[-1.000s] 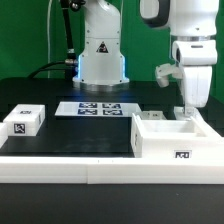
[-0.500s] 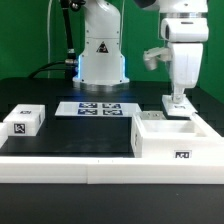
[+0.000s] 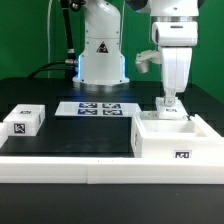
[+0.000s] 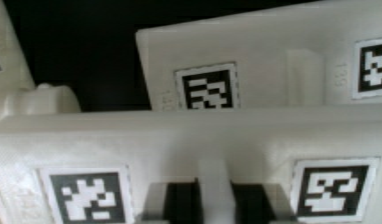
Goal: Assemble cabinet
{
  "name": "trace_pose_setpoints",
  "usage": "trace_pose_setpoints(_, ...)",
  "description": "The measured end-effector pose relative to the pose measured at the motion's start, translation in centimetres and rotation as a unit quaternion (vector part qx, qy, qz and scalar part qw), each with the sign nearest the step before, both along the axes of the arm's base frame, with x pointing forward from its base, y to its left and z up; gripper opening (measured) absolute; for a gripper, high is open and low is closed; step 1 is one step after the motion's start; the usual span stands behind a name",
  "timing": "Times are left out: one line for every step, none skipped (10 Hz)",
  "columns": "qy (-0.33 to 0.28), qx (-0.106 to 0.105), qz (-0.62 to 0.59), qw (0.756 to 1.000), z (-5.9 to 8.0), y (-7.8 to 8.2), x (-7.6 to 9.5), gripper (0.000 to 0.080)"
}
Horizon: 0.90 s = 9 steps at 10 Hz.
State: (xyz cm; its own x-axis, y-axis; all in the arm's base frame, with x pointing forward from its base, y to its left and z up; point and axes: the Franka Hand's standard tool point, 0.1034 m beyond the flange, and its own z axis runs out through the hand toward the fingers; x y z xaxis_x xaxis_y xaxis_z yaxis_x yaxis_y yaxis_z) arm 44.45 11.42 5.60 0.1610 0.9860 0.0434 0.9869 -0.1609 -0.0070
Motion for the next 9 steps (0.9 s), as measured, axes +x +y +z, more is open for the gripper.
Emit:
trace_pose_setpoints(0.000,0.000,-0.006,1.000,0.00,0.04,-0.01,0.0069)
trace_pose_setpoints(0.001,0.000,-0.006,1.000,-0.07,0.00,-0.06,0.0069)
trace_pose_setpoints(0.001,0.000,-0.006,1.000,-0.08,0.12,-0.09,0.0069)
trace_pose_setpoints(0.001,0.001,-0.003,1.000,-0.05,0.50,-0.13,0.0069)
trace_pose_setpoints(0.000,0.000,-0.002,1.000,0.06,0.64,0.04,0.0069)
trace_pose_setpoints(0.000,0.000,0.000,1.000,0.27,0.76,0.40,0.0069)
trace_pose_setpoints(-0.003,0.000,0.003,1.000,0.41,0.90,0.68,0.0069)
trace_pose_setpoints(-0.002,0.000,0.002,1.000,0.39,0.90,0.67,0.0070)
trace_pose_setpoints(-0.002,0.000,0.002,1.000,0.35,0.86,0.64,0.0070)
